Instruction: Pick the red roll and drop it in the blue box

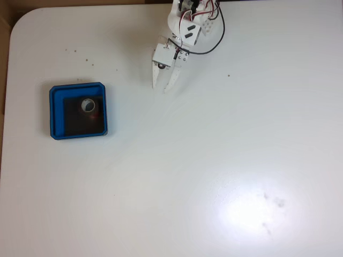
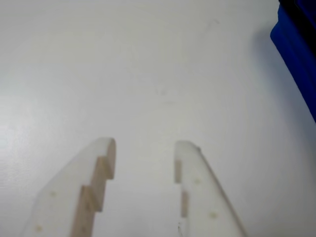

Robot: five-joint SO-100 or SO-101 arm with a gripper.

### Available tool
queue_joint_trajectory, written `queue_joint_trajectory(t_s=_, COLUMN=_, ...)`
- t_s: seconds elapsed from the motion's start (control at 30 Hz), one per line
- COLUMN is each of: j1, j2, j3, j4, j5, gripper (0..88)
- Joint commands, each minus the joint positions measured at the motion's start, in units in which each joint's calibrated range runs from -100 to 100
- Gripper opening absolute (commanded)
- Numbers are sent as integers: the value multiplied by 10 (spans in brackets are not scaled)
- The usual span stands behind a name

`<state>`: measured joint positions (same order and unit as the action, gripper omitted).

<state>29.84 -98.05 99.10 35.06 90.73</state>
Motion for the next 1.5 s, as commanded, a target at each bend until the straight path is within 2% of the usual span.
queue_joint_trajectory(t_s=0.0, j1=-39, j2=-5, j3=8, j4=-5, j5=2, gripper=112)
queue_joint_trajectory(t_s=0.5, j1=-237, j2=-5, j3=8, j4=-5, j5=2, gripper=110)
queue_joint_trajectory(t_s=0.83, j1=-288, j2=-4, j3=8, j4=-5, j5=-3, gripper=110)
queue_joint_trajectory(t_s=1.17, j1=-287, j2=-4, j3=8, j4=-4, j5=-3, gripper=99)
queue_joint_trajectory(t_s=1.33, j1=-287, j2=-4, j3=8, j4=-4, j5=-3, gripper=25)
queue_joint_trajectory(t_s=1.47, j1=-287, j2=-2, j3=8, j4=-4, j5=-2, gripper=8)
